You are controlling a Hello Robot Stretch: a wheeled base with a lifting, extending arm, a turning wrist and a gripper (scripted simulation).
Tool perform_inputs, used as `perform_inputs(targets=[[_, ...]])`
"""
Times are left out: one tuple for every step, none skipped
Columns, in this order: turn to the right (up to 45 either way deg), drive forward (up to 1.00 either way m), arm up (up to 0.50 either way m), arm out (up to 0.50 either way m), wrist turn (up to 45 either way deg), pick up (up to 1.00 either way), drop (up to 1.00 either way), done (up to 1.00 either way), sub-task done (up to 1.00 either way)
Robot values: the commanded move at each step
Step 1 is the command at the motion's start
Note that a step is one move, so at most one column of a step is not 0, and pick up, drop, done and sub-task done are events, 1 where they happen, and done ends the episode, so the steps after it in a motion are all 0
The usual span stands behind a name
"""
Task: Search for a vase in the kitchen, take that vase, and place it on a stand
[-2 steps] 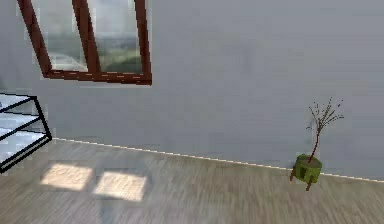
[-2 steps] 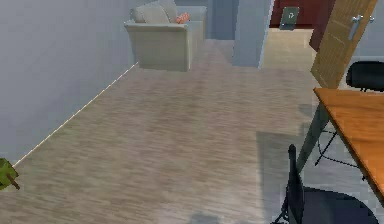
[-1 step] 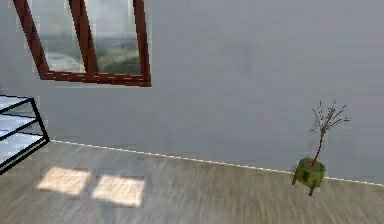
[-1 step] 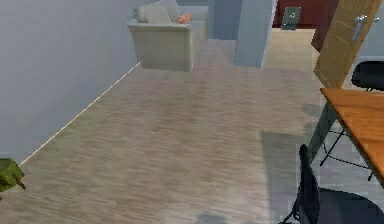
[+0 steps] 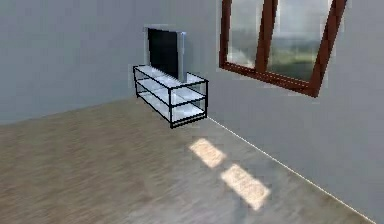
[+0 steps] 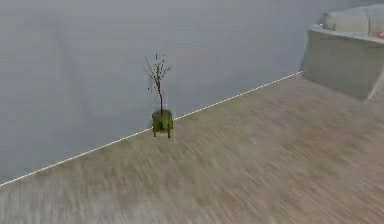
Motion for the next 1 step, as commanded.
perform_inputs(targets=[[-39.0,0.0,0.0,0.0,0.0,0.0,0.0,0.0,0.0]])
